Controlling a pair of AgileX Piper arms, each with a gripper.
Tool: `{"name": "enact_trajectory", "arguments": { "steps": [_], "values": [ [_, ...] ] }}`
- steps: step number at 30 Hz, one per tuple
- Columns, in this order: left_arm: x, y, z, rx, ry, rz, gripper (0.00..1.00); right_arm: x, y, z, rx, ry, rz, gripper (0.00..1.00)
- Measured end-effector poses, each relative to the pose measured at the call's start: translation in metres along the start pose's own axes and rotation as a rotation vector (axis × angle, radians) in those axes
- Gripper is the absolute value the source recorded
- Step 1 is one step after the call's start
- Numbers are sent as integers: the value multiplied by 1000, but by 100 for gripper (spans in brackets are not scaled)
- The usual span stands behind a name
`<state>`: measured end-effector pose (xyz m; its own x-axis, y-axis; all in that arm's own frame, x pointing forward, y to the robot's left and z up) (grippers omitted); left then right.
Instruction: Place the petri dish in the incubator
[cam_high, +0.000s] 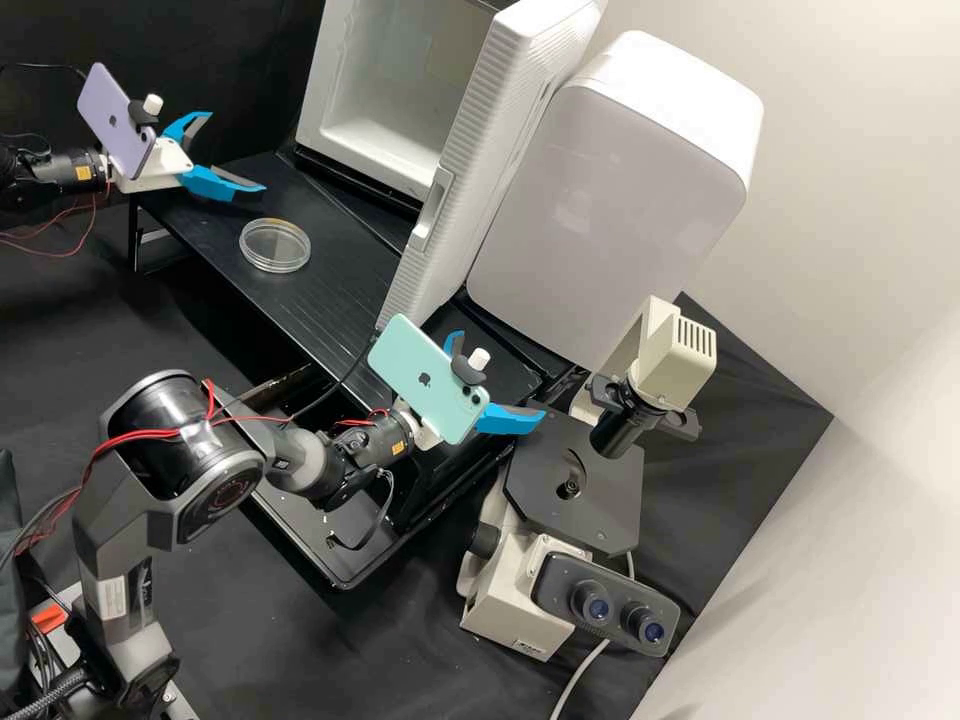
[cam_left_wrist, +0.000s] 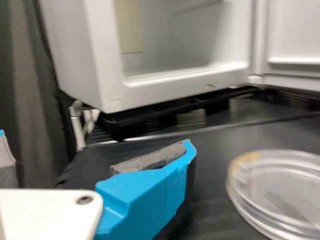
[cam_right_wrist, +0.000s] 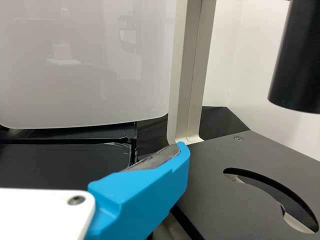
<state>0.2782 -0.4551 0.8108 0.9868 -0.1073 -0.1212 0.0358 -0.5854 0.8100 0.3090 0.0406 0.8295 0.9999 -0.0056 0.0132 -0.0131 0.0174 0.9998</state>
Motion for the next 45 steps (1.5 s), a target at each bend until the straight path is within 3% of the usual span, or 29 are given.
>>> {"name": "enact_trajectory", "arguments": {
  "steps": [6, 22, 33, 45],
  "values": [
    [-14, -7, 8, 34, -74, -8, 100, 0, 0, 0, 0, 0, 0, 100],
    [-35, -14, 8, 54, -124, -15, 100, 0, 0, 0, 0, 0, 0, 100],
    [-42, -11, 15, 8, -251, -6, 100, 0, 0, 0, 0, 0, 0, 100],
    [-40, -10, 23, -39, -360, -38, 100, 0, 0, 0, 0, 0, 0, 100]
  ]
}}
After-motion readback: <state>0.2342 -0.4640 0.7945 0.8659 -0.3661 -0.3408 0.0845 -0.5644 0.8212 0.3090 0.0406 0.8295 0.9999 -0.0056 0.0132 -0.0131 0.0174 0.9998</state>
